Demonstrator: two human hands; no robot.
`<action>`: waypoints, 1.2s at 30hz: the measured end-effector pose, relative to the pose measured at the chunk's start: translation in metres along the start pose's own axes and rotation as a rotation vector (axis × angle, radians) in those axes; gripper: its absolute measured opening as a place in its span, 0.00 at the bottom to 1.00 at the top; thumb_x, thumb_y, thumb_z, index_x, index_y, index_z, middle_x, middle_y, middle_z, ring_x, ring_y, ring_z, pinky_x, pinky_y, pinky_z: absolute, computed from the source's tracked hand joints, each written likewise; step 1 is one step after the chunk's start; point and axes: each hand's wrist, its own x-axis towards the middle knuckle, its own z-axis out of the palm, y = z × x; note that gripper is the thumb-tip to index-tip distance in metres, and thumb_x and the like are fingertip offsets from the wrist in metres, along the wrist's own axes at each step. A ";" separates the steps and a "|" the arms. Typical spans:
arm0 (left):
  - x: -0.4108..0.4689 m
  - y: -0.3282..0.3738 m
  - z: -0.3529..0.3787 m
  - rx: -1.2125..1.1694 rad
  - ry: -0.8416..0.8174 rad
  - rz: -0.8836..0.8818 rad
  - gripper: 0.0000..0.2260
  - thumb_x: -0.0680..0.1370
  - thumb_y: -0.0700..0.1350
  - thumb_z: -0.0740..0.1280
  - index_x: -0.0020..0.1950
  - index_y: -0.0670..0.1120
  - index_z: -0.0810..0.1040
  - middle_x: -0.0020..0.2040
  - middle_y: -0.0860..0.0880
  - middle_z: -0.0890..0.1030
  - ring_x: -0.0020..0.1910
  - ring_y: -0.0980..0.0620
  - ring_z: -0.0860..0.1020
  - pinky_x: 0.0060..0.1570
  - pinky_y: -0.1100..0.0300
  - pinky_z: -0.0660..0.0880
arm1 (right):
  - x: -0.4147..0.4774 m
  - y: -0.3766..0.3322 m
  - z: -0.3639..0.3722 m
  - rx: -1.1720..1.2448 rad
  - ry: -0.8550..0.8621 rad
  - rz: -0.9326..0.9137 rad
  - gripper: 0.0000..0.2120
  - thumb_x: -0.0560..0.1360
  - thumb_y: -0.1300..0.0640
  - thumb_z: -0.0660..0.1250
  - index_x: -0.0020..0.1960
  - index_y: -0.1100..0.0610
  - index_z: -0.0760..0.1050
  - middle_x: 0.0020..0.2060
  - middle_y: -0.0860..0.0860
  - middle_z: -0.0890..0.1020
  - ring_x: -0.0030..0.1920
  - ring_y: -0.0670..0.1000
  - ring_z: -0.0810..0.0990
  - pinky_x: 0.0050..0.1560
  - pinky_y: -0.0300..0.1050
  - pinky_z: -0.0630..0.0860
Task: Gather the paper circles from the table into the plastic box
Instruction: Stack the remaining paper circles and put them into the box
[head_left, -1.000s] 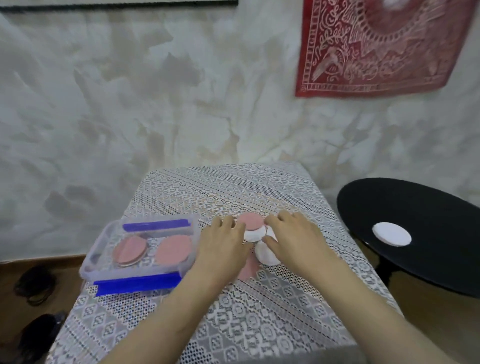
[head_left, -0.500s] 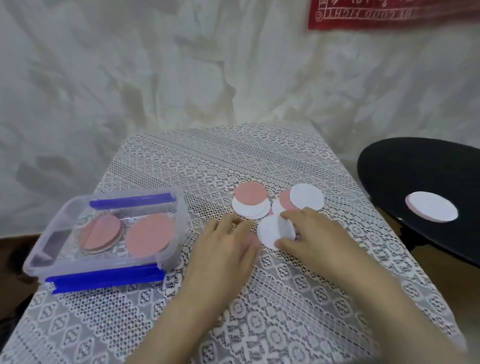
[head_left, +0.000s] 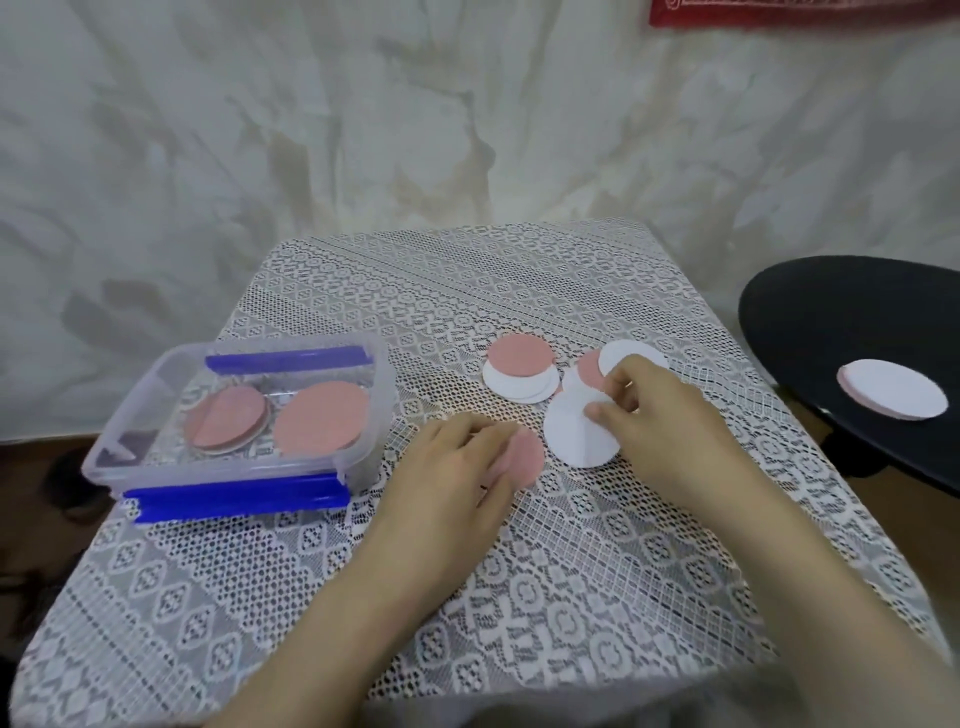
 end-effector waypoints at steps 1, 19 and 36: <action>-0.003 0.001 -0.002 0.008 0.006 -0.003 0.19 0.80 0.51 0.65 0.72 0.55 0.73 0.59 0.57 0.76 0.55 0.57 0.70 0.52 0.62 0.67 | -0.004 -0.001 -0.001 0.045 0.010 -0.026 0.04 0.81 0.50 0.66 0.50 0.50 0.74 0.44 0.48 0.81 0.46 0.54 0.78 0.47 0.50 0.74; -0.023 -0.009 -0.023 -0.314 -0.026 -0.270 0.03 0.82 0.50 0.62 0.50 0.52 0.73 0.40 0.55 0.78 0.40 0.59 0.75 0.38 0.56 0.71 | -0.021 -0.025 0.032 0.058 -0.171 -0.228 0.11 0.81 0.48 0.65 0.61 0.45 0.80 0.46 0.42 0.84 0.41 0.41 0.79 0.43 0.38 0.74; -0.019 -0.007 -0.024 -0.293 -0.033 -0.293 0.03 0.83 0.48 0.59 0.52 0.53 0.72 0.39 0.52 0.79 0.42 0.54 0.76 0.43 0.52 0.74 | 0.002 -0.023 0.030 0.012 -0.154 -0.183 0.07 0.80 0.52 0.66 0.46 0.51 0.69 0.38 0.50 0.79 0.35 0.52 0.75 0.36 0.48 0.69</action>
